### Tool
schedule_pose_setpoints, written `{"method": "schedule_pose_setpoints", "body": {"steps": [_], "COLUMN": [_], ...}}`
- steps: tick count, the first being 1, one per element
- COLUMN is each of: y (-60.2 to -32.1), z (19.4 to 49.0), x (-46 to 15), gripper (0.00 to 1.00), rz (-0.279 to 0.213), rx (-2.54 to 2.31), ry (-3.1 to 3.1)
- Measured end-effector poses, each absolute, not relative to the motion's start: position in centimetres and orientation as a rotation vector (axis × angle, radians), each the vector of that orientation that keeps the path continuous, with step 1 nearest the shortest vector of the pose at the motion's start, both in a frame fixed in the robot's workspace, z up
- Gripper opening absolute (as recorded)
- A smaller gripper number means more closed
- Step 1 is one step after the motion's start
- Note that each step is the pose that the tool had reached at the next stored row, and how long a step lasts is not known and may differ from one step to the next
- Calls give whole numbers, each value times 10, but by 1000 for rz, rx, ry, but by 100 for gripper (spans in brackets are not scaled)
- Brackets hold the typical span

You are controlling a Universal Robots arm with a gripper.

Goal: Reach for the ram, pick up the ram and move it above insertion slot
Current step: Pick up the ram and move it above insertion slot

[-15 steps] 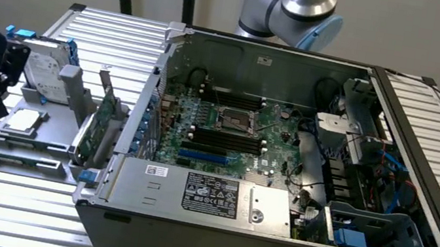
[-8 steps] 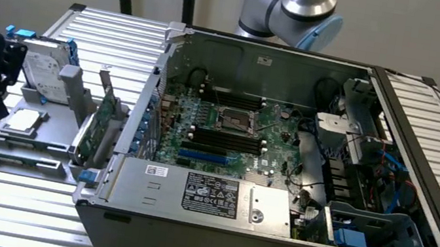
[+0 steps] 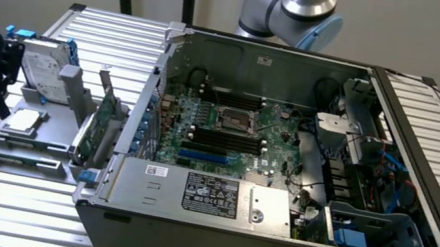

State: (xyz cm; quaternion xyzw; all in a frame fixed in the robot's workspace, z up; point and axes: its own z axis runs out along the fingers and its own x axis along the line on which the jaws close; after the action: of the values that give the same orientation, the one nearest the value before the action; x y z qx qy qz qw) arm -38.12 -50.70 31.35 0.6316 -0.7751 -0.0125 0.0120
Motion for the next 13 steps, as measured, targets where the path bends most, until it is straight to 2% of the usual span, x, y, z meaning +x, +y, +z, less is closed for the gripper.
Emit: {"method": "schedule_pose_setpoints", "body": {"steps": [13], "y": [-503], "z": [312], "x": [-383], "gripper": [12], "rz": [-36], "rx": [2123], "ry": [-2298]}}
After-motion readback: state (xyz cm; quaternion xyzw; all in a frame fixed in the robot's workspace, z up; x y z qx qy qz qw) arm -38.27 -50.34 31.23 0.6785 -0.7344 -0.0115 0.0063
